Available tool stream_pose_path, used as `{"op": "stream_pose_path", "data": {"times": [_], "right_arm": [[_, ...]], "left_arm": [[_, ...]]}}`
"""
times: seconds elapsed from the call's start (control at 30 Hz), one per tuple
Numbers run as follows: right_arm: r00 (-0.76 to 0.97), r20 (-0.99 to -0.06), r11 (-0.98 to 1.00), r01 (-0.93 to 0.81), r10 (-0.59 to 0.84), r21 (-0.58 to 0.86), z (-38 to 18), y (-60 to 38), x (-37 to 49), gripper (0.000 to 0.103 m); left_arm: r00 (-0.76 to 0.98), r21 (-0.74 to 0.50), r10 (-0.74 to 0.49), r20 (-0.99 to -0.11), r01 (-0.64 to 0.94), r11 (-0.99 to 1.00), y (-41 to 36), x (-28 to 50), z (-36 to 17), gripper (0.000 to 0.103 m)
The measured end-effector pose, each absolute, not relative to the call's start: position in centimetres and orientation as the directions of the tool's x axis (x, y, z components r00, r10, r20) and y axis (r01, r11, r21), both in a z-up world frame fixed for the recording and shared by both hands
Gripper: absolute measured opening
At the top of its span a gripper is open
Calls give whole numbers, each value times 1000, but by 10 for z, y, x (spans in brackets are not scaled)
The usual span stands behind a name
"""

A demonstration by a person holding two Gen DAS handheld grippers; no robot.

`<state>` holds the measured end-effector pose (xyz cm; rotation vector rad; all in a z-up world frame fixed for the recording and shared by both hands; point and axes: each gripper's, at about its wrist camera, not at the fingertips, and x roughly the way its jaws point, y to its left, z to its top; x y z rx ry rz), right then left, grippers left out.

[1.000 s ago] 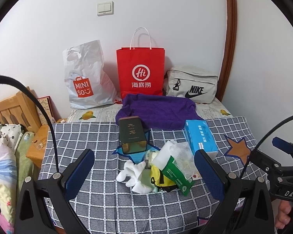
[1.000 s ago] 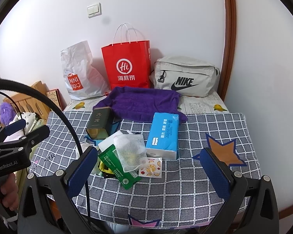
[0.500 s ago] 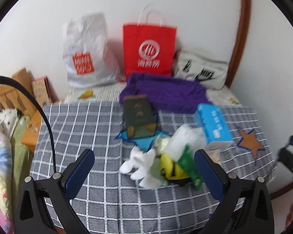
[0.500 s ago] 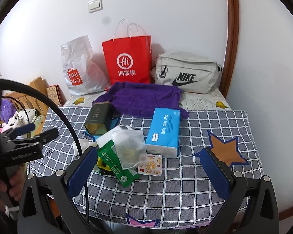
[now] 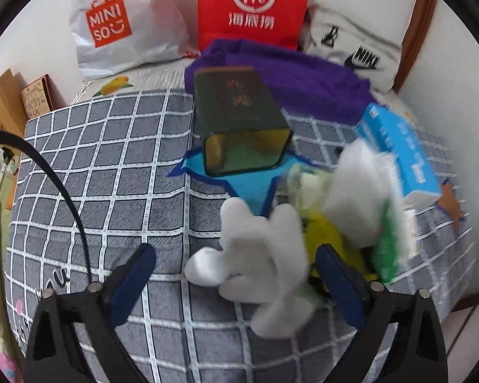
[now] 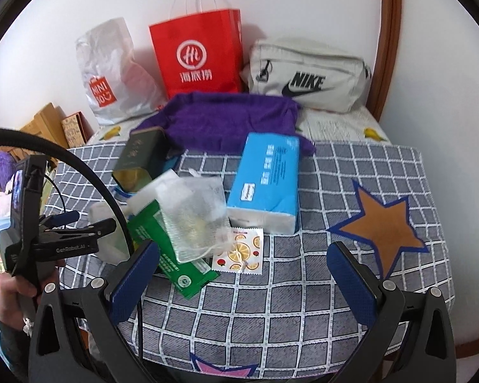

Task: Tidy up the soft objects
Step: 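Grasp the white gloves with the left tool while the right grasps the mesh bag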

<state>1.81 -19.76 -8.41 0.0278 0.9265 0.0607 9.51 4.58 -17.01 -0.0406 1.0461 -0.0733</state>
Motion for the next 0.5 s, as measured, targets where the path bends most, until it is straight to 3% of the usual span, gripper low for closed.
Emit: {"op": "stream_pose_path", "data": {"times": [0.03, 0.1, 0.2, 0.5], "right_arm": [[590, -804, 998, -42, 70, 56, -88, -198, 21, 103], [572, -816, 997, -46, 83, 69, -98, -199, 27, 103], [550, -827, 993, -64, 114, 94, -111, -196, 37, 103], [463, -846, 964, -151, 264, 218, -158, -171, 78, 103]], "left_arm": [[494, -57, -71, -866, 43, 997, 45, 97, -173, 76], [485, -44, -61, -872, 48, 998, 44, 101, -182, 45], [471, -87, -104, -876, 58, 994, 48, 105, -187, 21], [484, -152, -169, -859, 75, 986, 63, 103, -182, 17]]}}
